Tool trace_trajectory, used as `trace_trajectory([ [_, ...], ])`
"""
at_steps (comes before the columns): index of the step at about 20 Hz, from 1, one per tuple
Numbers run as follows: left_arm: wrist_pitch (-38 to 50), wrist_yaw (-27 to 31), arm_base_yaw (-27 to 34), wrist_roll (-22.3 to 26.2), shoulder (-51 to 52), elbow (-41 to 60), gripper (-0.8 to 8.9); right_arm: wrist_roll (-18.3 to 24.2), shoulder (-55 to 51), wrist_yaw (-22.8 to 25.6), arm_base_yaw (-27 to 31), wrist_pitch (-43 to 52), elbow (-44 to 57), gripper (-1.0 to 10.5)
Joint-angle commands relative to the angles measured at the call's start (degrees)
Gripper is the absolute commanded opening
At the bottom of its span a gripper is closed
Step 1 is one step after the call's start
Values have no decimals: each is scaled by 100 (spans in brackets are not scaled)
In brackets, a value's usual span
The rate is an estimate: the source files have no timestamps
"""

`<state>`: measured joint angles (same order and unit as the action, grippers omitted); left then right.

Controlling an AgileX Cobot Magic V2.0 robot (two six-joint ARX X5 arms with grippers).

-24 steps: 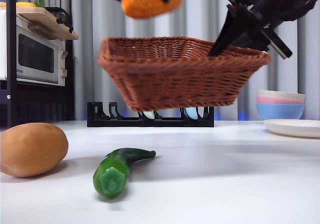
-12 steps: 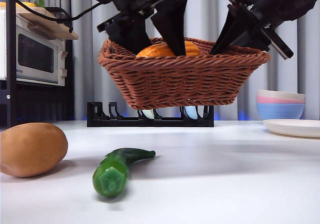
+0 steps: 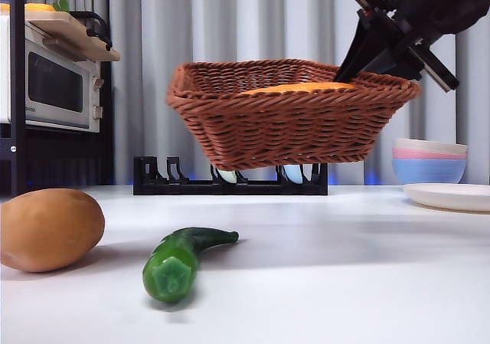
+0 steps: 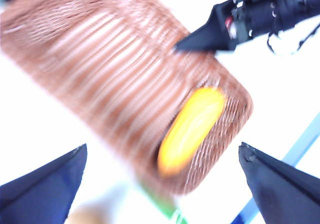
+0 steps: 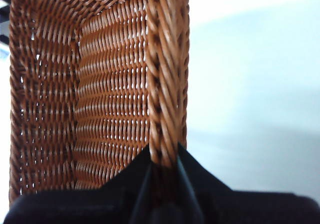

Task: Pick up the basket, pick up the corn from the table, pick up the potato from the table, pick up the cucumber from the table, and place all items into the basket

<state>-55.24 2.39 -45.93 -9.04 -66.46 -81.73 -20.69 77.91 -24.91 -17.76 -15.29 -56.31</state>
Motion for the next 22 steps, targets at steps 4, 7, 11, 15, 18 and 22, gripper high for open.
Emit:
trace_trajectory([
  [4, -1690, 671, -17, -160, 387, 249, 503, -83, -24, -55, 208, 136, -46, -12],
  [7, -1523, 667, -15, -330, 404, 761, 503, -66, -24, -55, 245, 136, -52, -12],
  [11, -986, 667, 13, -494, 398, 1613, 503, -48, -24, -59, 245, 136, -55, -12],
  [15, -393, 656, 232, -516, 350, 2382, 503, -39, -24, -66, 245, 136, -55, -12],
  [18, 28, 651, 455, -470, 221, 2822, 504, -39, -24, -68, 245, 133, -55, -12],
  [22, 522, 575, 833, -295, -118, 3073, 504, -39, -26, -66, 245, 133, -55, -12],
])
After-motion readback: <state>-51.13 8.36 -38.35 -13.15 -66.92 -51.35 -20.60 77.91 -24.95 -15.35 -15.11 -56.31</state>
